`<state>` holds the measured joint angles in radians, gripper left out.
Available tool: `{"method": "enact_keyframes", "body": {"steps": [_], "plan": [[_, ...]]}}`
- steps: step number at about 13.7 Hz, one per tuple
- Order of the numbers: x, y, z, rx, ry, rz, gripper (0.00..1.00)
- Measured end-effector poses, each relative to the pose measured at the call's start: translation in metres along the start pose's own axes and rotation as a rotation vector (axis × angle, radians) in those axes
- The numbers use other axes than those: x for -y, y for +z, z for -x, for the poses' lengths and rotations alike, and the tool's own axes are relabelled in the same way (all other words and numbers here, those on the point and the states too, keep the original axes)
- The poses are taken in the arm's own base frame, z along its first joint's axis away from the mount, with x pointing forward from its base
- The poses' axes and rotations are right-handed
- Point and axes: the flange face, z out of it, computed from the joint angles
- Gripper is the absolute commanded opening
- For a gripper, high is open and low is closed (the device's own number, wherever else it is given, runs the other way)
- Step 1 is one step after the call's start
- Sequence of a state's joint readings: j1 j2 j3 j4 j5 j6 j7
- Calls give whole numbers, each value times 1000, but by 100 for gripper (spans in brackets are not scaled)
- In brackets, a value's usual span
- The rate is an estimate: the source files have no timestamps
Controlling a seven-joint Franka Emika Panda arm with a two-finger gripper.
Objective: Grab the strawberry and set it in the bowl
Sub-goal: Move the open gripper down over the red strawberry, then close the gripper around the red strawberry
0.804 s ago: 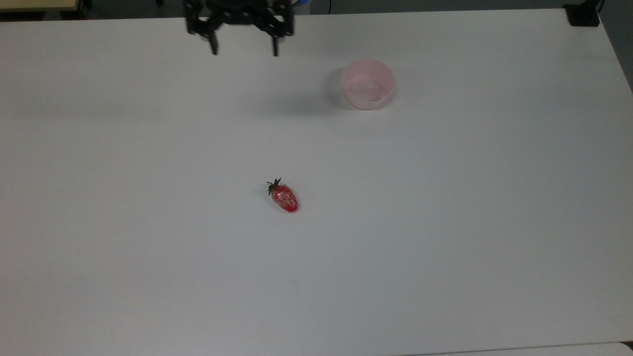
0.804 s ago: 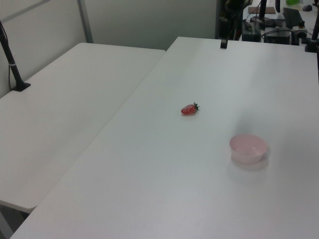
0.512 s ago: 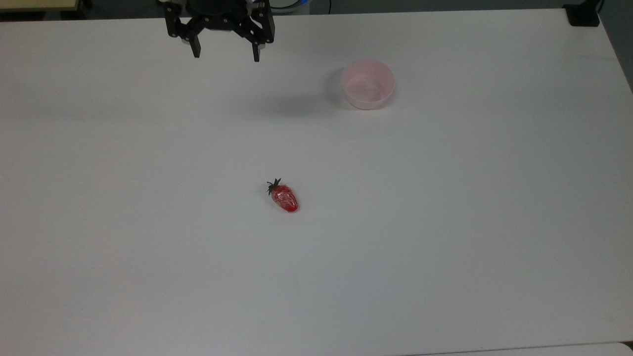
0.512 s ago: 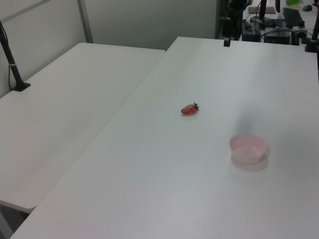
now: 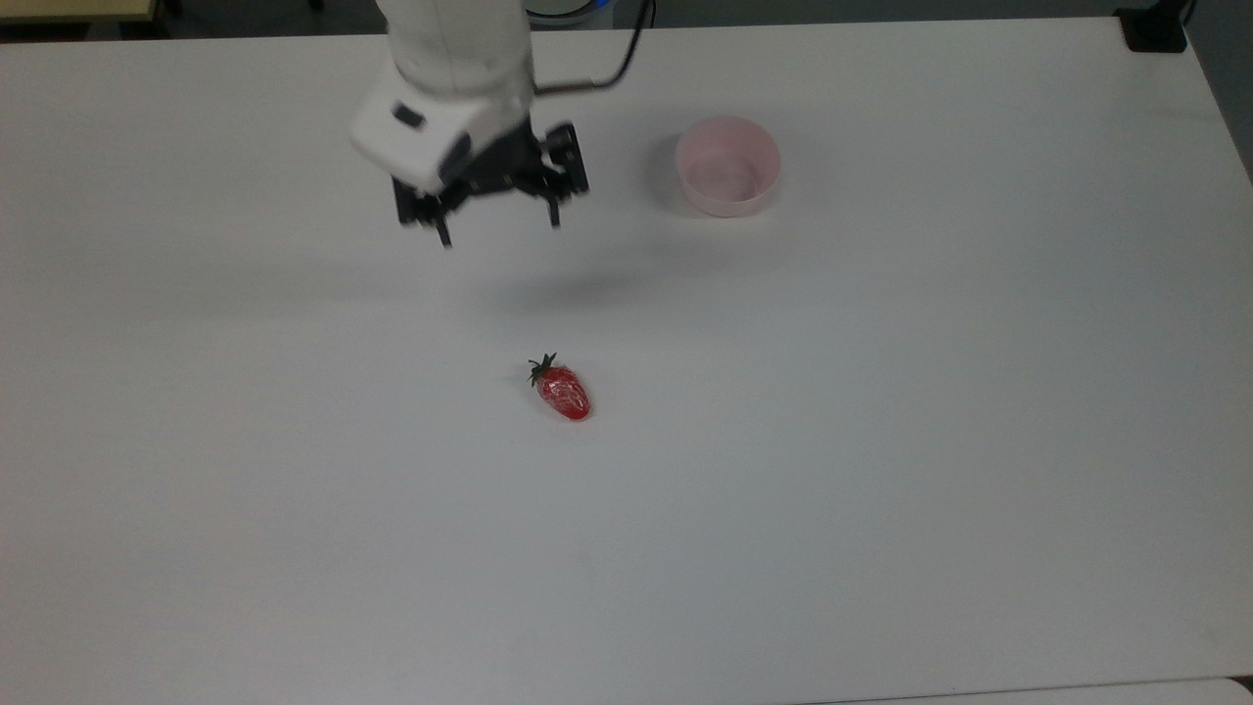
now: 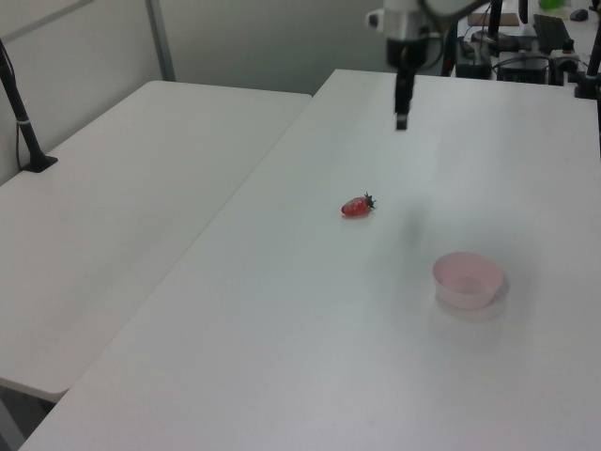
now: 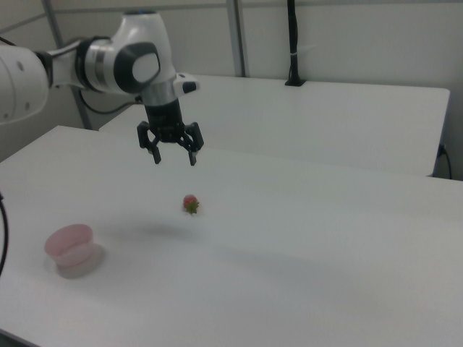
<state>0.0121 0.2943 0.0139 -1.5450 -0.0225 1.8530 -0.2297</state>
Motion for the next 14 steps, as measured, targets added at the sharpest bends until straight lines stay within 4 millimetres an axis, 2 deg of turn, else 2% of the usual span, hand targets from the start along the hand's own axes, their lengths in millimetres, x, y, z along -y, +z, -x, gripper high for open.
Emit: {"method": "enact_keyframes", "body": {"steps": [3, 6, 8, 9, 10, 11, 12, 14], "plan": [[11, 82, -41, -26, -81, 53, 91], [18, 142, -64, -15, -134, 102, 88], [27, 171, -71, 3, -158, 109, 86], [32, 181, -73, 13, -174, 117, 85], [37, 188, -74, 22, -189, 126, 76], [41, 191, -75, 28, -201, 134, 62], [43, 193, -76, 30, -207, 139, 51], [40, 187, -78, 22, -209, 154, 37]]}}
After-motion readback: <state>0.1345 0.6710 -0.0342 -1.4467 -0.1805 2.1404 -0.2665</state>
